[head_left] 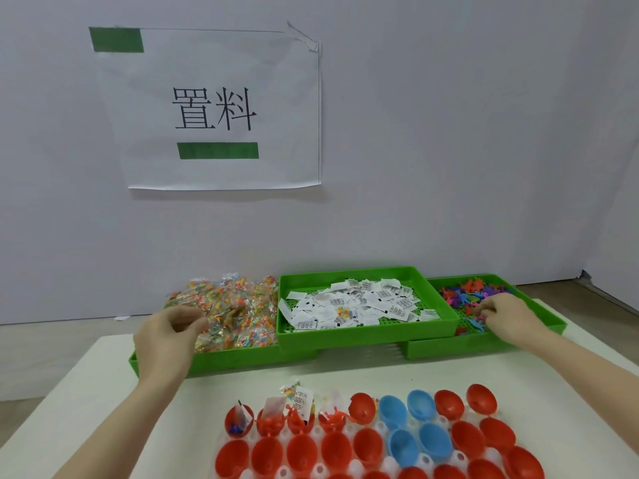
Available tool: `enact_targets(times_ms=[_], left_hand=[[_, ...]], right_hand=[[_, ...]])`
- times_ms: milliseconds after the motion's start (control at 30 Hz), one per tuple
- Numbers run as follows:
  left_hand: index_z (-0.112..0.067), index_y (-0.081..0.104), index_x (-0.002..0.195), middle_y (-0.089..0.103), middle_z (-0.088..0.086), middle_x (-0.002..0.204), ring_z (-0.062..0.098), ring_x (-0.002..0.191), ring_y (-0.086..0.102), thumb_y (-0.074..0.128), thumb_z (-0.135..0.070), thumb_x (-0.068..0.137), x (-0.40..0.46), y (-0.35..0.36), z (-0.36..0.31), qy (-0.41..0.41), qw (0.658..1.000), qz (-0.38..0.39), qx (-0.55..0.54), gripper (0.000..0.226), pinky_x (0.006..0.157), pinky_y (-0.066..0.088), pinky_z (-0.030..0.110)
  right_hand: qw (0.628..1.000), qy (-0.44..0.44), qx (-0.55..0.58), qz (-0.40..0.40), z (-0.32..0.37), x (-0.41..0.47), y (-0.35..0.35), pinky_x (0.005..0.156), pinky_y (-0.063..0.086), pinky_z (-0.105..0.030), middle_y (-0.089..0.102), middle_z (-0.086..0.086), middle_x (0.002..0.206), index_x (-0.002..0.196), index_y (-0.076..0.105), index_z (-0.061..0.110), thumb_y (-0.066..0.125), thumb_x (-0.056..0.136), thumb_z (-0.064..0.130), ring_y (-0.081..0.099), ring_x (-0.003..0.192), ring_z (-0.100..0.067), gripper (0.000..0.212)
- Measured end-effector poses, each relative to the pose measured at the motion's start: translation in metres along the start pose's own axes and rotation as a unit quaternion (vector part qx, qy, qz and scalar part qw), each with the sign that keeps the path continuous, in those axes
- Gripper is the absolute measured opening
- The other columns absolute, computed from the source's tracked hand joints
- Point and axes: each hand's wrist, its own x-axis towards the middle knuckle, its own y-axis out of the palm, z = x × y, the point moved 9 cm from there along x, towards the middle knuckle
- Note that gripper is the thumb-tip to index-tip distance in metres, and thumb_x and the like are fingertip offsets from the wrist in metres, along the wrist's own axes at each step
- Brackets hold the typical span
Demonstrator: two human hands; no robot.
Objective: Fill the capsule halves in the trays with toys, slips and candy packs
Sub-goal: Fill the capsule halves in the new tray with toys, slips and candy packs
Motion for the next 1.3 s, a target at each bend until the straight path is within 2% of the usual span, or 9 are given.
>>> enact_targets(times_ms=[100,233,433,600,767,867,1000,1167,1300], left_hand=[[-0.009,0.067,0.089,0.065,0.007,0.085,0.022,0.077,0.058,0.068,-0.011,0.081,-0.013,-0.016,0.006,-0.018,0.997,-0.049,-0.054,0.008,0.076,0.04,0.03],[-0.015,0.063,0.085,0.066,0.013,0.077,0.011,0.057,0.065,0.067,-0.008,0.082,-0.035,-0.024,0.011,-0.034,0.983,-0.042,-0.174,0.008,0.066,0.053,0.02],[-0.02,0.061,0.086,0.065,0.009,0.073,0.003,0.054,0.065,0.067,-0.001,0.077,-0.052,-0.031,-0.014,-0.023,0.956,0.017,-0.293,0.022,0.055,0.049,0.007],[-0.019,0.062,0.083,0.066,0.008,0.077,0.002,0.055,0.065,0.067,-0.001,0.077,-0.055,-0.04,-0.035,-0.006,0.95,0.028,-0.311,0.021,0.054,0.049,0.007],[-0.015,0.064,0.079,0.067,0.006,0.073,0.003,0.055,0.065,0.068,0.0,0.075,-0.06,-0.037,-0.048,0.003,0.948,0.052,-0.315,0.016,0.053,0.048,0.007],[-0.01,0.064,0.074,0.068,0.004,0.063,0.004,0.054,0.065,0.069,0.0,0.075,-0.065,-0.03,-0.054,0.002,0.949,0.073,-0.306,0.011,0.053,0.048,0.008],[-0.014,0.07,0.07,0.071,-0.003,0.063,0.003,0.056,0.064,0.07,-0.001,0.074,-0.074,-0.021,-0.067,0.011,0.949,0.115,-0.293,0.013,0.053,0.047,0.007],[-0.017,0.073,0.076,0.073,-0.002,0.071,0.003,0.063,0.067,0.066,0.002,0.076,-0.092,-0.003,-0.089,-0.015,0.922,0.192,-0.337,0.02,0.057,0.048,0.007],[-0.018,0.072,0.081,0.073,-0.002,0.072,0.001,0.063,0.065,0.067,0.003,0.076,-0.111,0.011,-0.108,0.005,0.916,0.25,-0.315,0.022,0.058,0.045,0.004]], right_hand=[[0.994,-0.016,0.041,-0.097,0.01,-0.007,-0.021,0.074,0.038,-0.029,0.047,-0.024,0.118,0.099,0.064,-0.003,0.048,0.085,-0.011,0.052,0.084,-0.028,0.022],[0.986,-0.078,0.086,-0.117,0.056,-0.013,-0.032,0.08,0.04,-0.035,0.059,-0.024,0.11,0.103,0.059,-0.006,0.041,0.084,-0.013,0.054,0.091,-0.03,0.027],[0.979,-0.199,0.037,-0.001,0.15,-0.034,0.007,0.062,0.043,-0.027,0.06,0.004,0.082,0.099,0.063,0.009,0.046,0.091,0.021,0.056,0.07,-0.017,0.022],[0.98,-0.081,-0.147,0.105,0.137,-0.024,0.04,0.061,0.042,-0.026,0.058,-0.001,0.077,0.073,0.053,0.009,0.067,0.078,0.043,0.055,0.069,-0.016,0.037],[0.995,-0.033,-0.072,0.058,0.129,-0.021,0.031,0.075,0.048,-0.029,0.068,0.001,0.096,0.092,0.07,0.014,0.077,0.07,0.04,0.062,0.094,-0.02,0.035],[0.998,-0.041,-0.051,0.024,0.129,-0.026,0.021,0.064,0.041,-0.026,0.066,0.003,0.077,0.074,0.068,0.017,0.08,0.067,0.039,0.062,0.086,-0.018,0.026],[0.993,-0.088,0.019,-0.074,0.137,-0.038,-0.008,0.062,0.039,-0.024,0.068,0.002,0.083,0.075,0.07,0.018,0.079,0.067,0.039,0.06,0.08,-0.018,0.024],[0.935,-0.182,0.295,-0.079,0.167,-0.077,-0.035,0.064,0.05,-0.028,0.069,0.006,0.061,0.062,0.071,0.024,0.079,0.068,0.023,0.059,0.058,-0.008,0.01],[0.945,-0.203,0.246,-0.079,0.178,-0.079,-0.033,0.064,0.045,-0.026,0.059,0.013,0.057,0.06,0.065,0.025,0.074,0.074,0.026,0.055,0.061,-0.006,0.017]])
